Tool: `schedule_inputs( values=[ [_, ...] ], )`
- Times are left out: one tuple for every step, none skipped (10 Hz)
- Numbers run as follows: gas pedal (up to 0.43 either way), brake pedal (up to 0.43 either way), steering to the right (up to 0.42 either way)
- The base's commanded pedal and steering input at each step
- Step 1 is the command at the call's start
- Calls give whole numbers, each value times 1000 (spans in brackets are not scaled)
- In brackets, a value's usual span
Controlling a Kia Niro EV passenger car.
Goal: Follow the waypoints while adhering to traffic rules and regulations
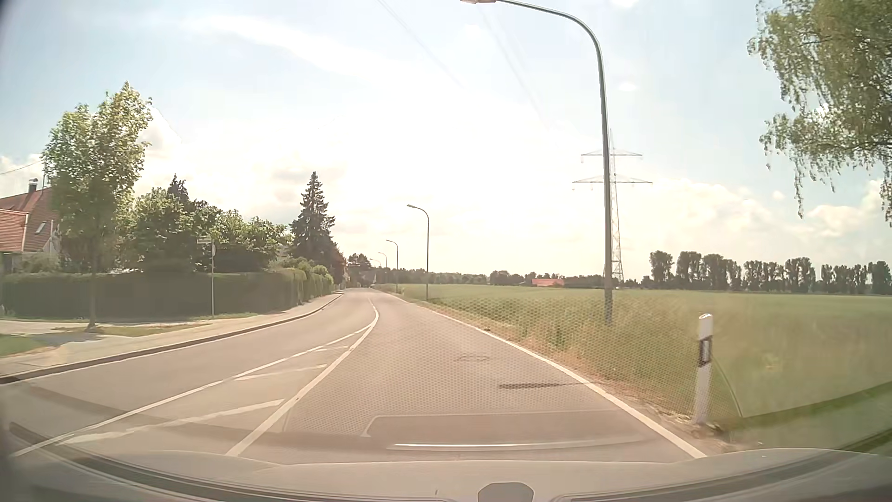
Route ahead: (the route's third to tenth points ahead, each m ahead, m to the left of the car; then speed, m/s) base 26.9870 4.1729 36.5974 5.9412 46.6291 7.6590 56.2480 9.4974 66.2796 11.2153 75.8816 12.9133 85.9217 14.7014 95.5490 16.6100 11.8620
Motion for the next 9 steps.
schedule_inputs(
  values=[
    [150,0,-33],
    [150,0,-31],
    [150,0,-30],
    [150,0,-30],
    [150,0,-32],
    [150,0,-36],
    [150,0,-40],
    [150,0,-42],
    [150,0,-44]
  ],
)
